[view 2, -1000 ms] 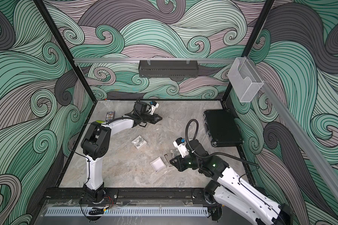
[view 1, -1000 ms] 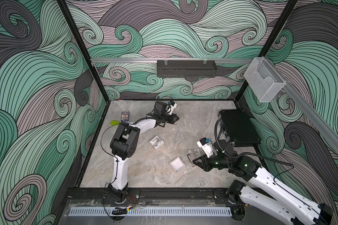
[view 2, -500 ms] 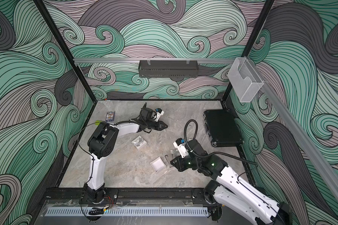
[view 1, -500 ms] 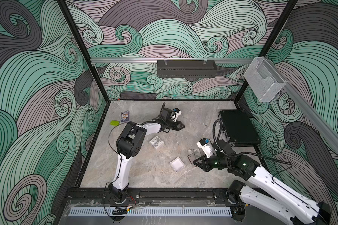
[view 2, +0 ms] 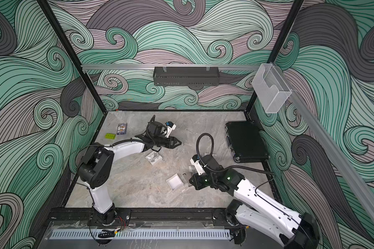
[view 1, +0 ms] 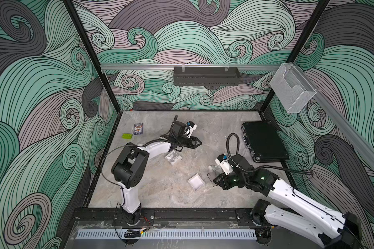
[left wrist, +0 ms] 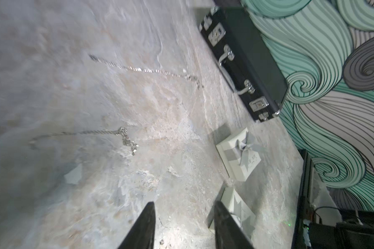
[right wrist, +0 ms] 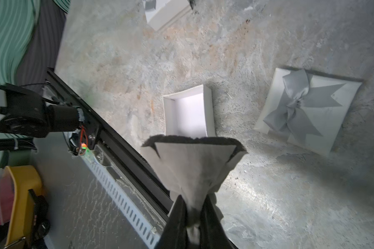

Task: Take the necklace out of the lift-off lid jewelry box
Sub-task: Place the necklace at the center of the board, then place the inner lining in the jewelry box.

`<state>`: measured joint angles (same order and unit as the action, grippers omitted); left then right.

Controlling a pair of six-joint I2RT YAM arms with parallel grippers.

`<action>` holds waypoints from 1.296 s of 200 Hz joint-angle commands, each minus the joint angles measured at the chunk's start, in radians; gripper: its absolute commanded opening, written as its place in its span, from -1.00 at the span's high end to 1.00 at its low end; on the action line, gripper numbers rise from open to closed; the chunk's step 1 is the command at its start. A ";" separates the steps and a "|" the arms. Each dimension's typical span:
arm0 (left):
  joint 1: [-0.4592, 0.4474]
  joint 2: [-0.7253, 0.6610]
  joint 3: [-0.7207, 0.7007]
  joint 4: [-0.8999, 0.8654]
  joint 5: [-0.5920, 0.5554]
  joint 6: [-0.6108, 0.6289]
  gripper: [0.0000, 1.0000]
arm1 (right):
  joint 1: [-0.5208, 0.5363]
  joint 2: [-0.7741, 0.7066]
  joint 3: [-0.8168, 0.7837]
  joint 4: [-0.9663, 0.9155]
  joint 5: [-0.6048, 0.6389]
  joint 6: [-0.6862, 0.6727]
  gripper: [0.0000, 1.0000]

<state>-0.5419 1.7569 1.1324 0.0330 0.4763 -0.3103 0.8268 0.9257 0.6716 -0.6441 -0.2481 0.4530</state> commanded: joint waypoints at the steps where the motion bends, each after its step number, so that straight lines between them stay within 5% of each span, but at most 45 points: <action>1: 0.015 -0.141 -0.107 -0.049 -0.120 -0.013 0.01 | 0.054 0.076 0.056 -0.013 0.099 -0.014 0.69; 53: 0.023 -0.547 -0.362 -0.194 -0.361 -0.058 -0.38 | 0.144 0.315 0.135 0.041 0.136 -0.023 0.70; 134: 0.029 -0.962 -0.645 -0.249 -0.502 -0.106 -0.48 | 0.208 0.536 0.267 0.088 0.138 -0.003 0.71; 259: 0.028 -1.001 -0.660 -0.252 -0.511 -0.117 -0.49 | 0.231 0.693 0.277 0.103 0.250 0.008 0.71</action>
<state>-0.5194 0.7563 0.4519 -0.2211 -0.0189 -0.4168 1.0519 1.5890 0.9310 -0.5388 -0.0380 0.4660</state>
